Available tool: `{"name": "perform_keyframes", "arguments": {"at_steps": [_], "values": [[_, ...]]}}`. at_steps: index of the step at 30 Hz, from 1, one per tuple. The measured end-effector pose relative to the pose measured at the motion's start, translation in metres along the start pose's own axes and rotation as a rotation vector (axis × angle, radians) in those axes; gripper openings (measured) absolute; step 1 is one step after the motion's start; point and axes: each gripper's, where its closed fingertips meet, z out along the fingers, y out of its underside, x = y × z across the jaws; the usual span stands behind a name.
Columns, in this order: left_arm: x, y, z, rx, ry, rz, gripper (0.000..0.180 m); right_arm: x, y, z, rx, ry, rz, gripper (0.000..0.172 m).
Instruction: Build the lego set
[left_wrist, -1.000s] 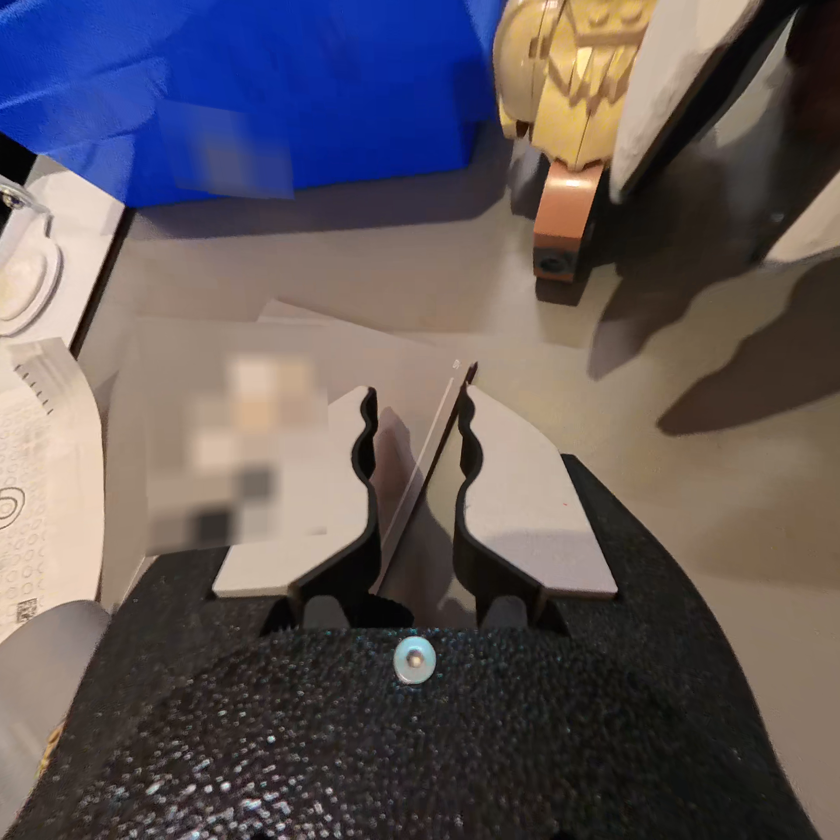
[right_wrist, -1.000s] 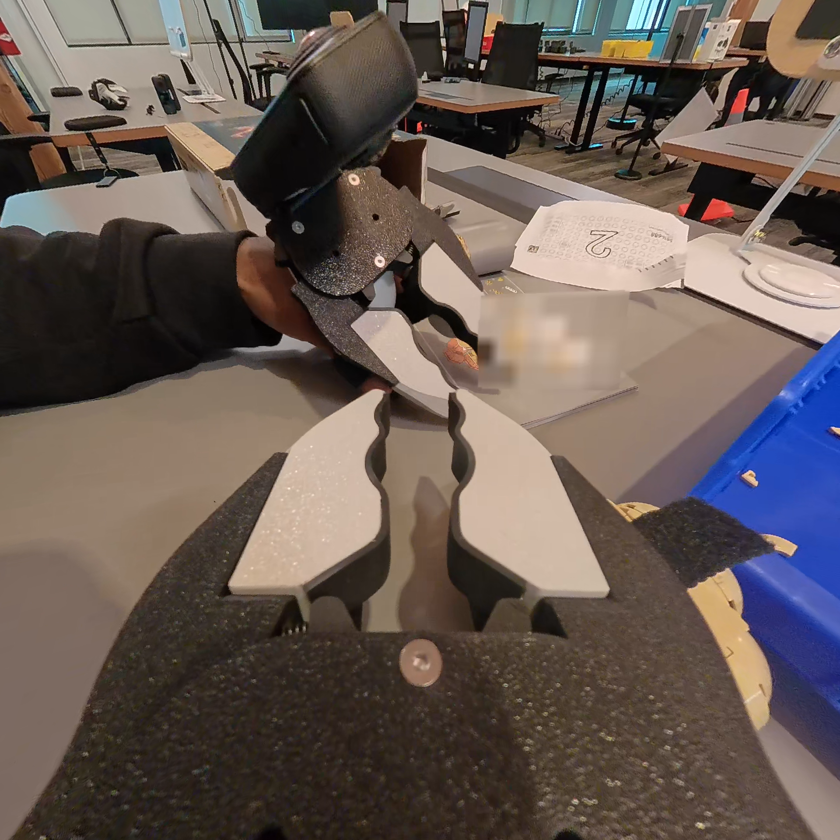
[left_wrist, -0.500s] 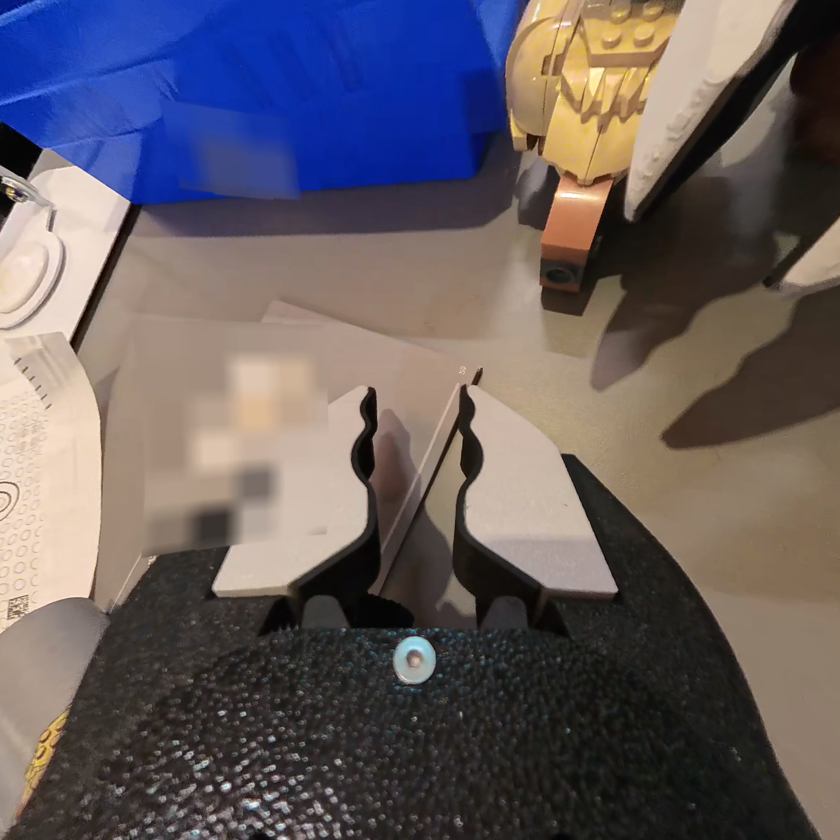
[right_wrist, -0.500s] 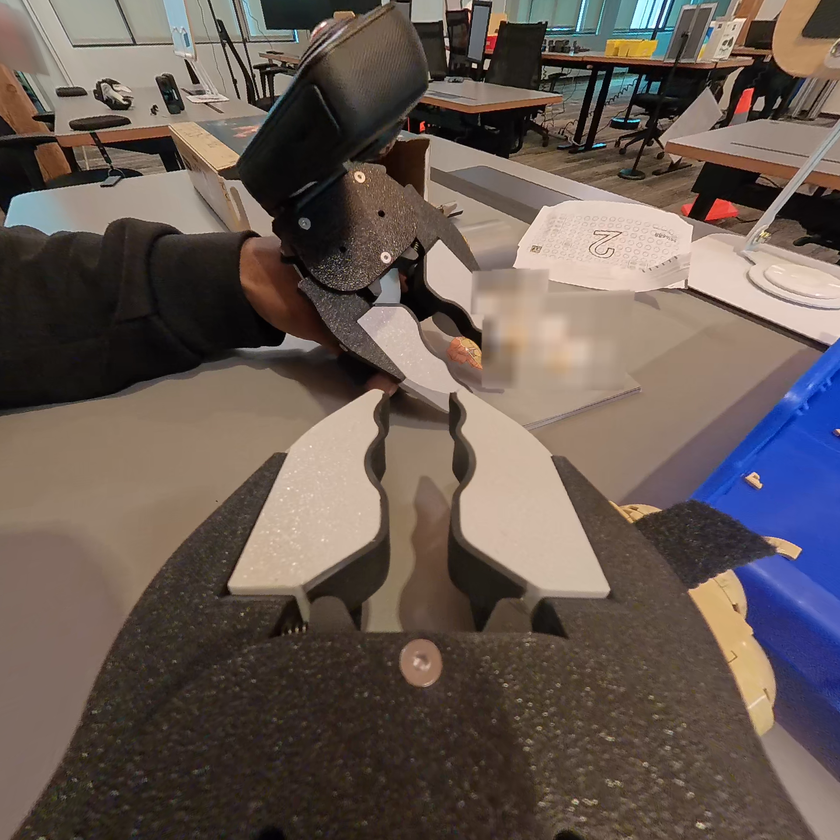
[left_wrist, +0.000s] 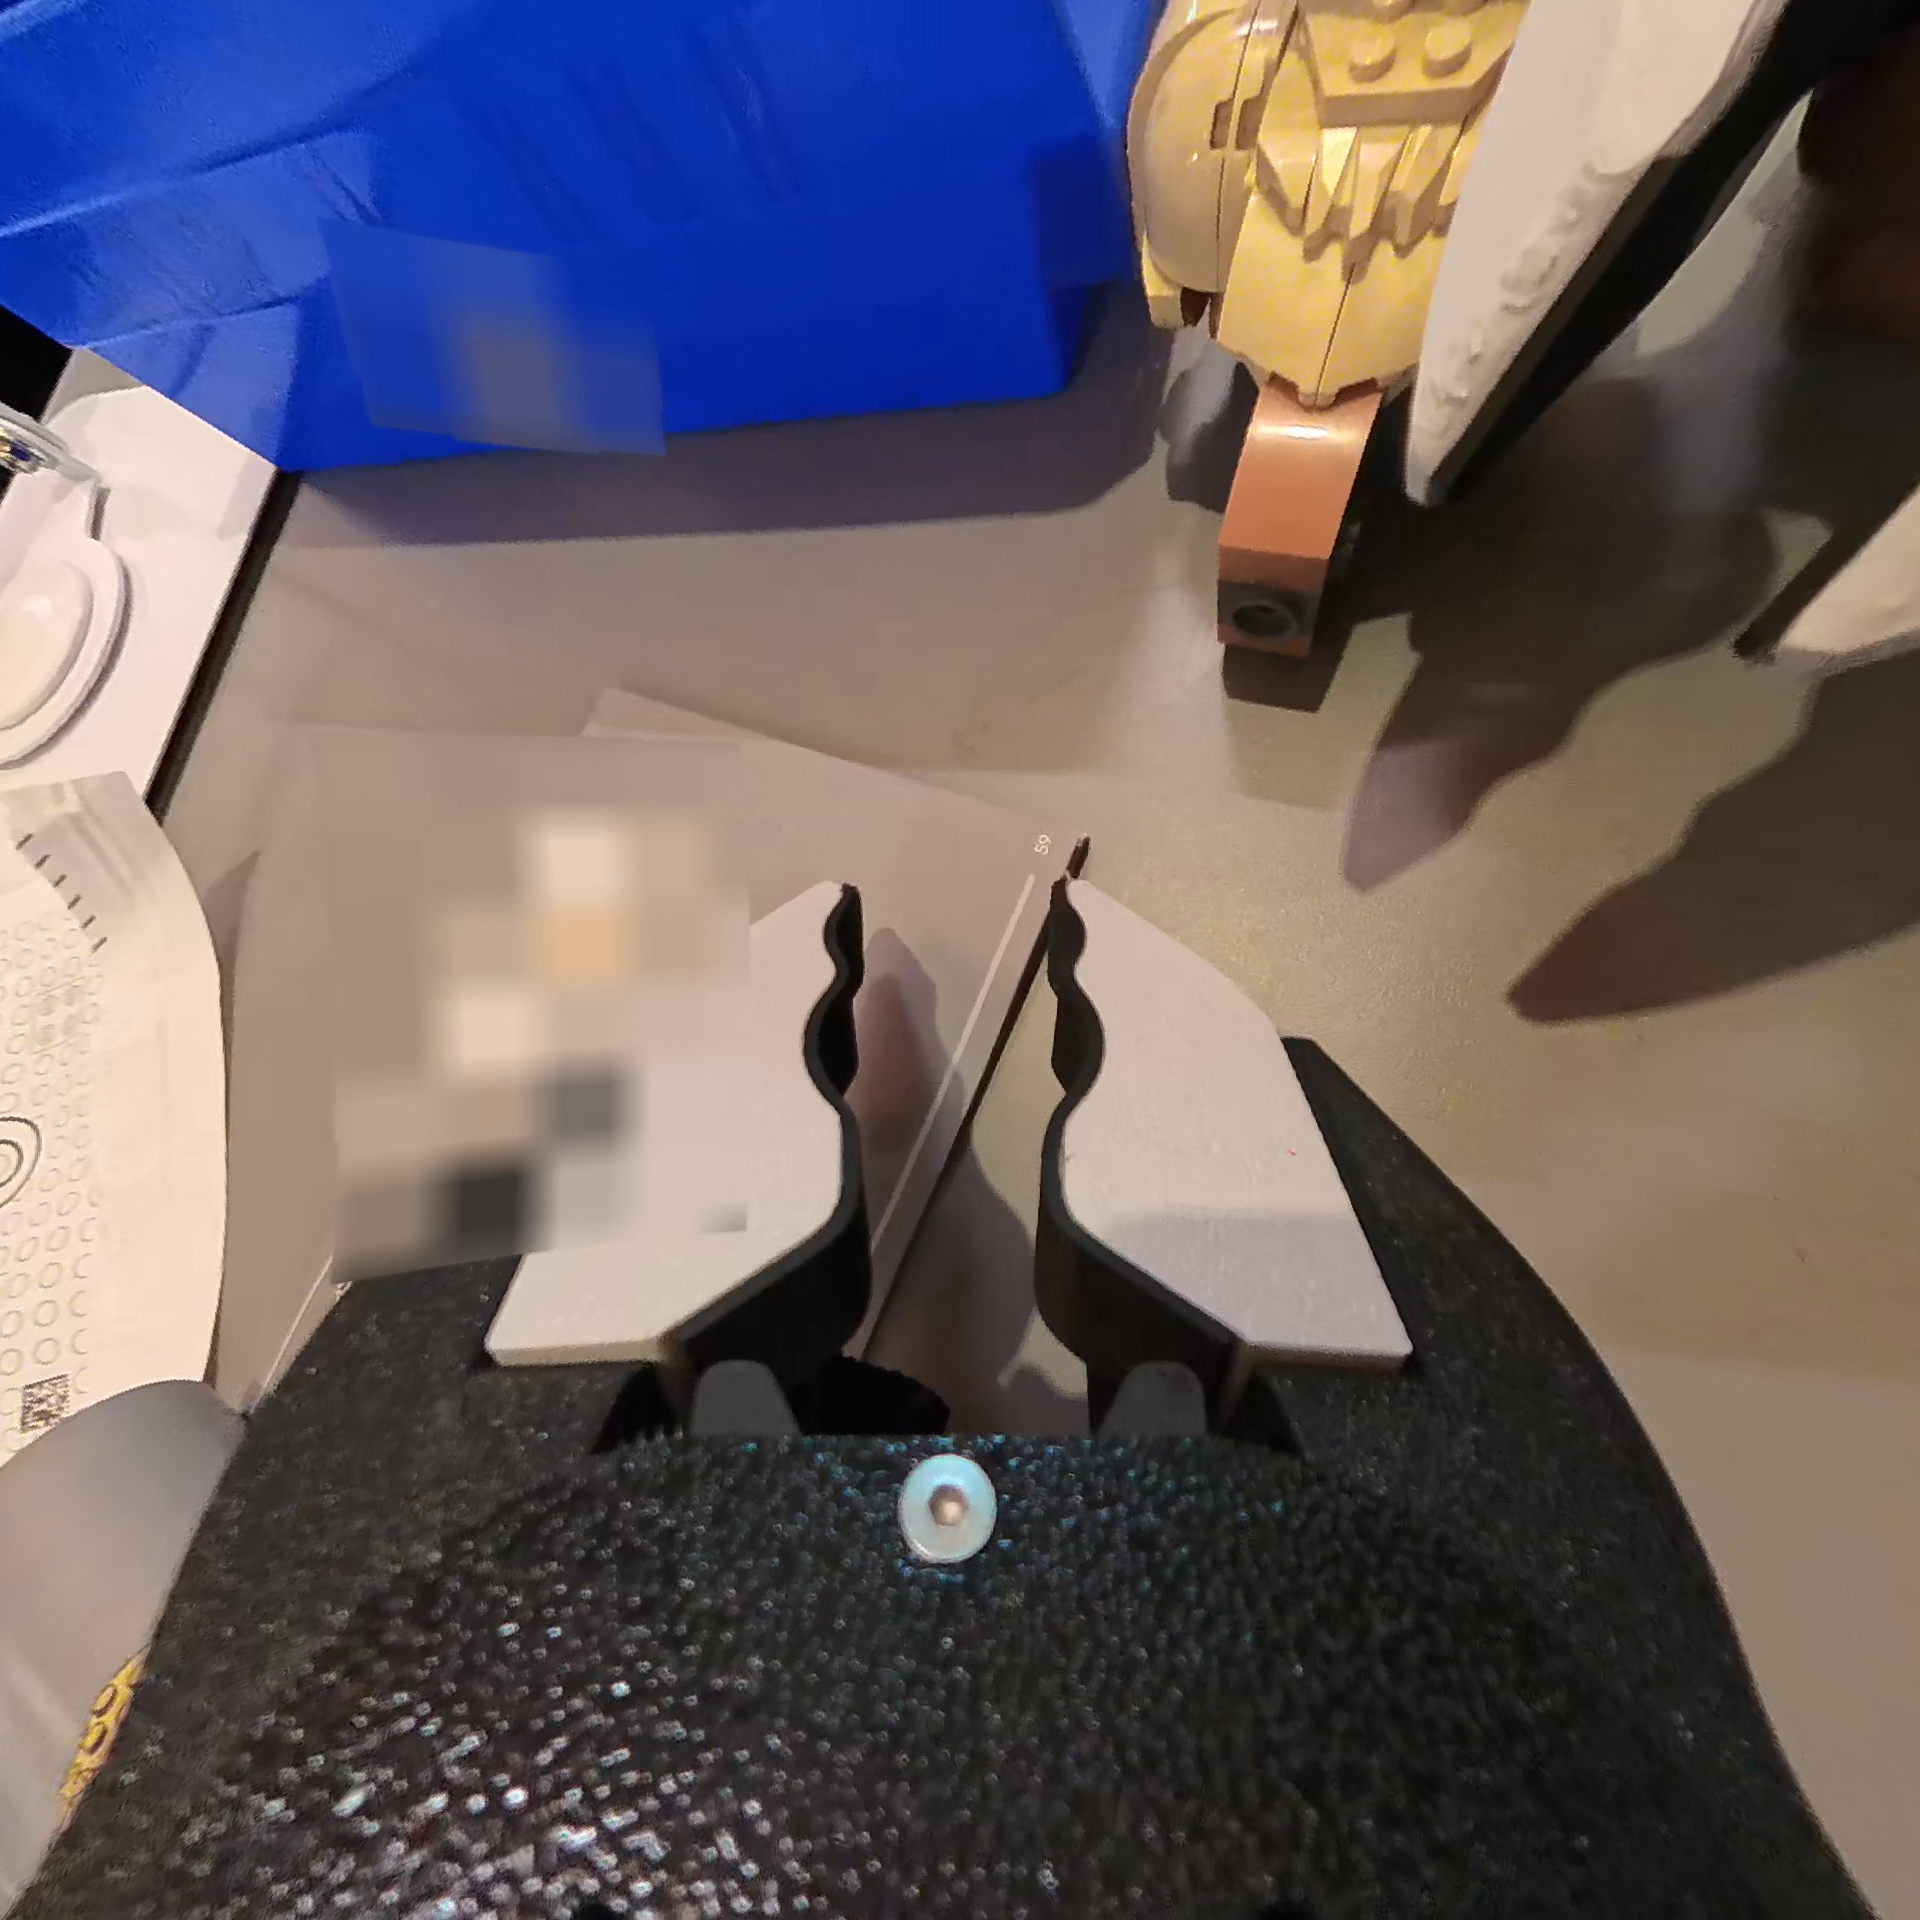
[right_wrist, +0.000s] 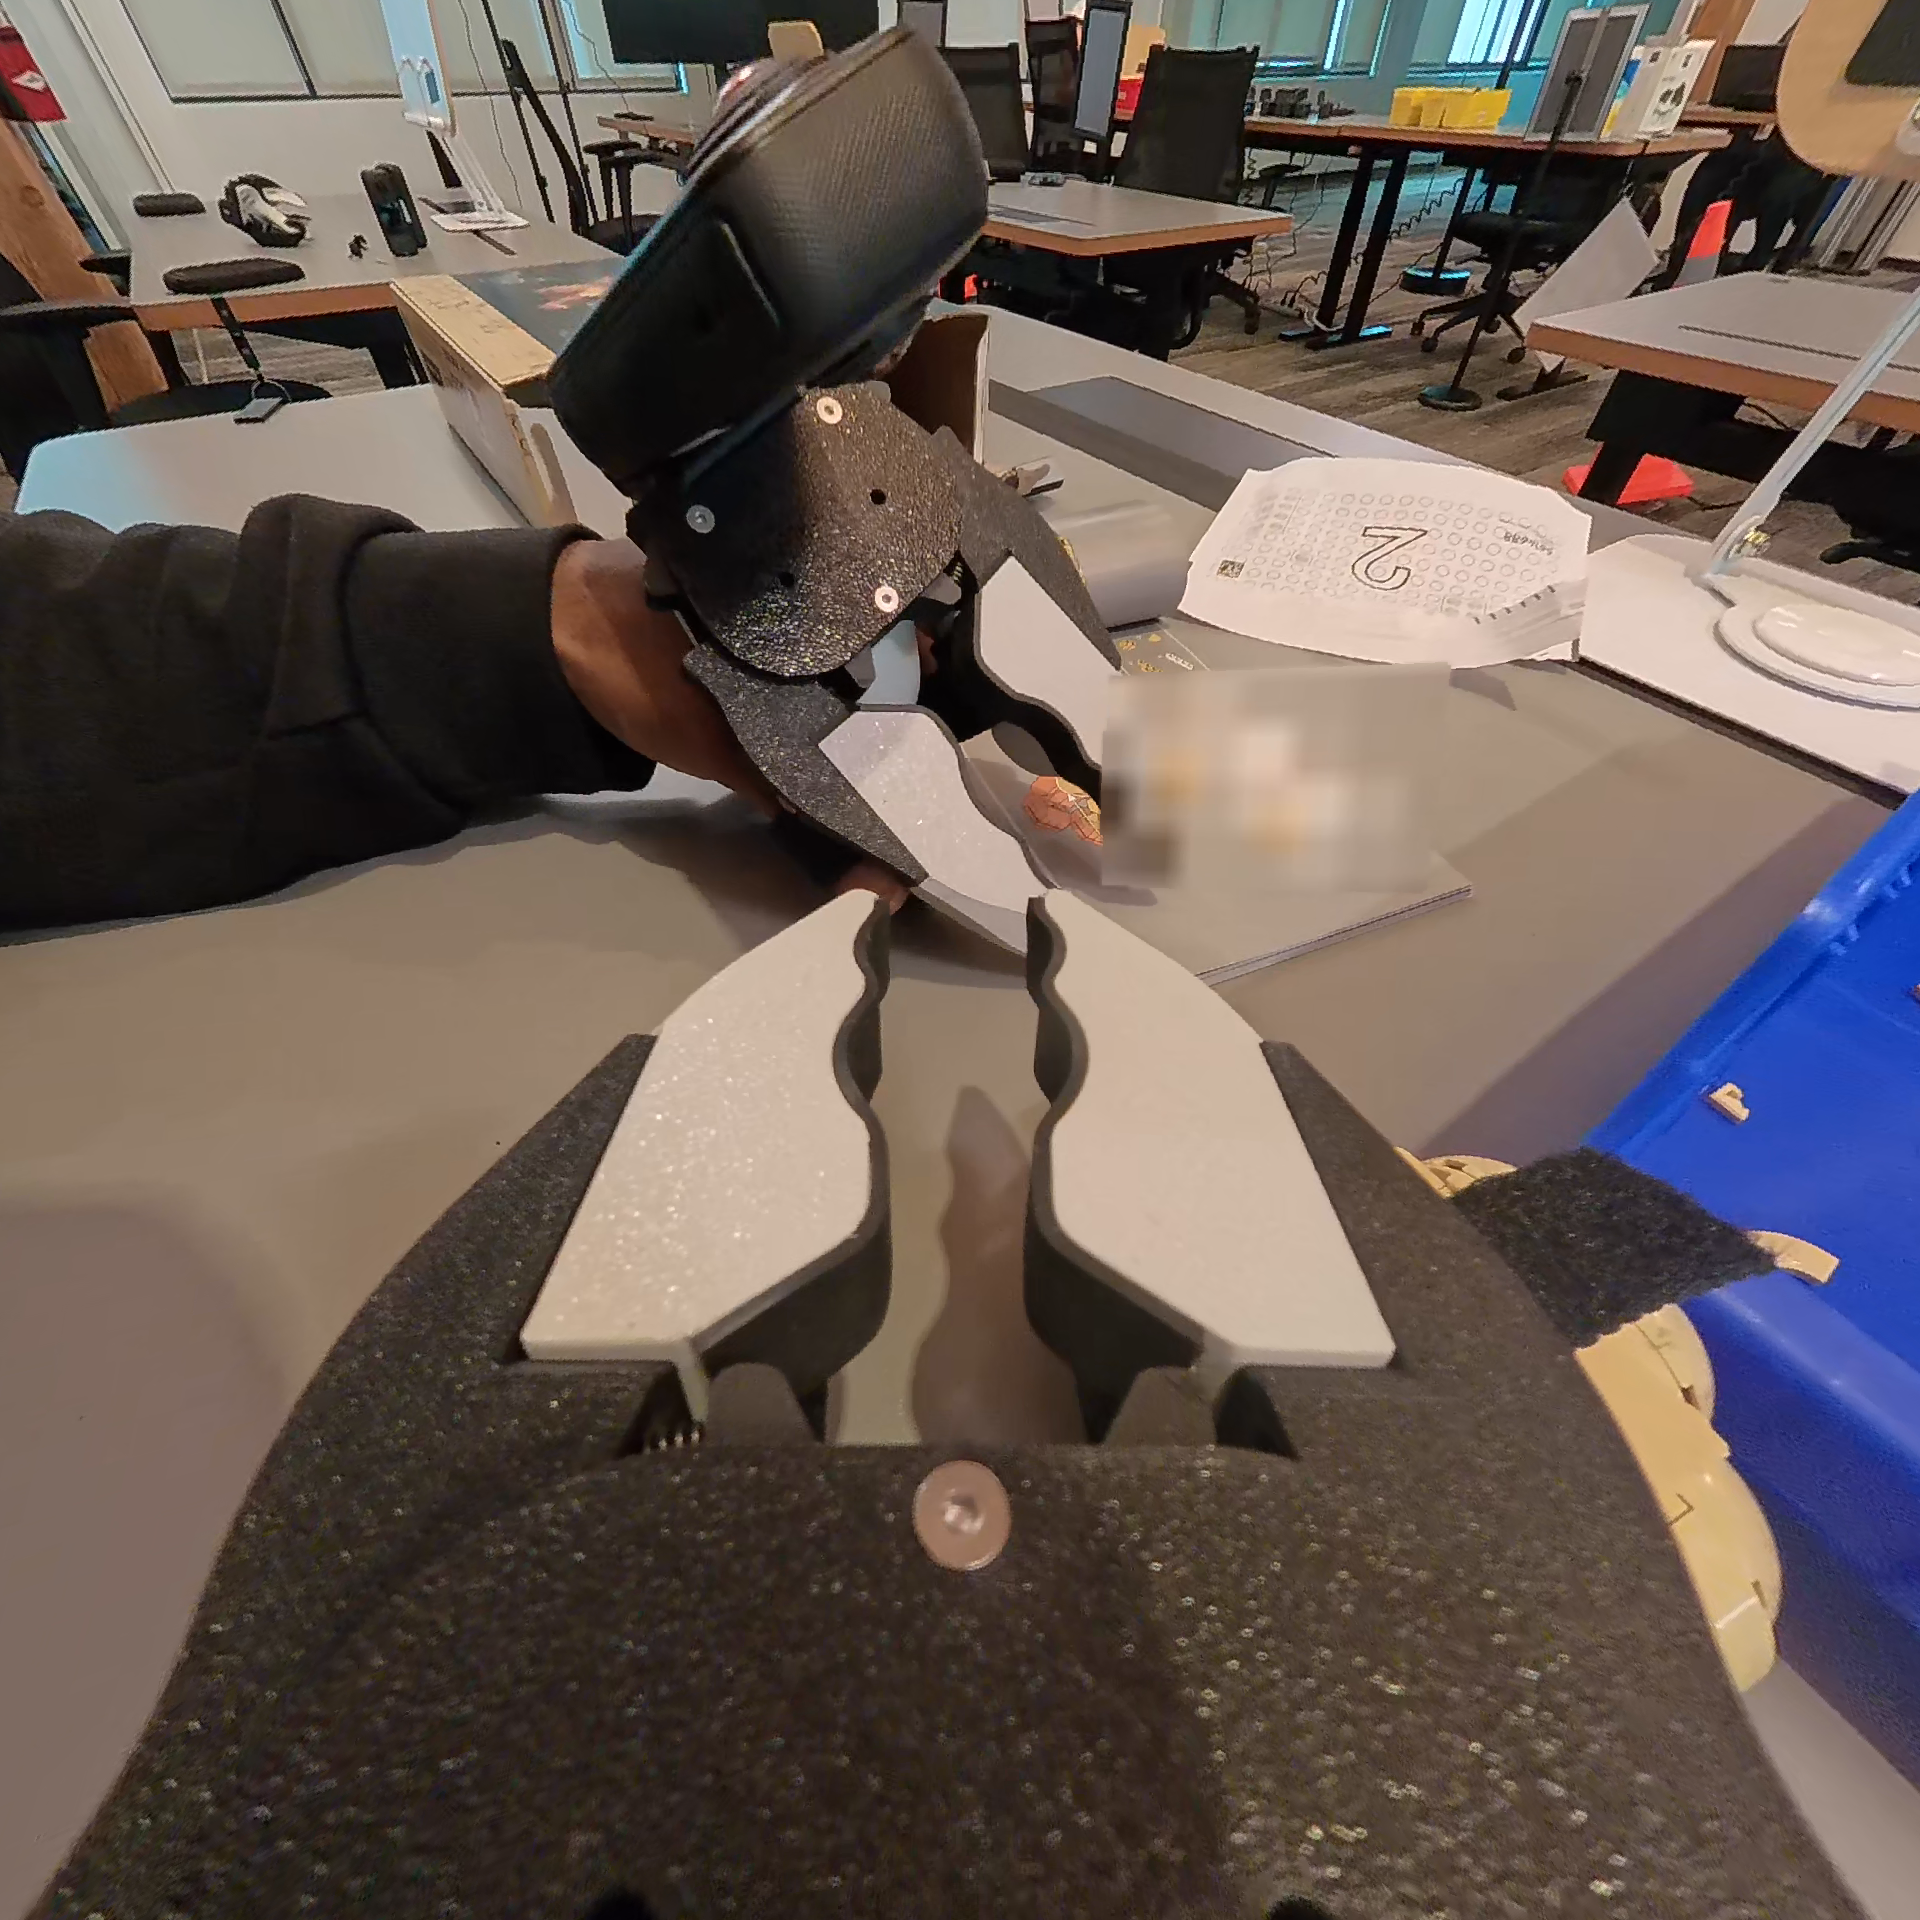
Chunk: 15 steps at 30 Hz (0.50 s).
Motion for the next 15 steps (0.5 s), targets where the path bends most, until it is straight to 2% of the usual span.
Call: {"name": "perform_keyframes", "arguments": {"at_steps": [15], "values": [[-0.0071, -0.0027, -0.0036, 0.035, -0.018, -0.057, 0.032, -0.0005, 0.0001, 0.0001, -0.001, 0.001, -0.005, 0.025]]}}
